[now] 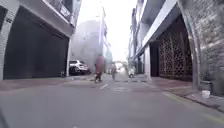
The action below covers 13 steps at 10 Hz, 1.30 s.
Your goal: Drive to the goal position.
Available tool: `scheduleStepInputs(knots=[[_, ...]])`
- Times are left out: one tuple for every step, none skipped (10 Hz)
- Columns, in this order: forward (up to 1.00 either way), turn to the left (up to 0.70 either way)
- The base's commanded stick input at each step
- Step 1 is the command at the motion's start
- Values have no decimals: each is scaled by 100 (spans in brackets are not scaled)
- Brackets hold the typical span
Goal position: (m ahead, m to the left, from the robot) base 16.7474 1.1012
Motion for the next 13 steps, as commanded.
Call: scheduleStepInputs(knots=[[100, 0], [100, 0], [100, 0], [100, 26], [100, 40], [100, 40], [100, 40], [100, 40], [100, 40], [100, 0], [100, 0], [100, 0], [100, 0]])
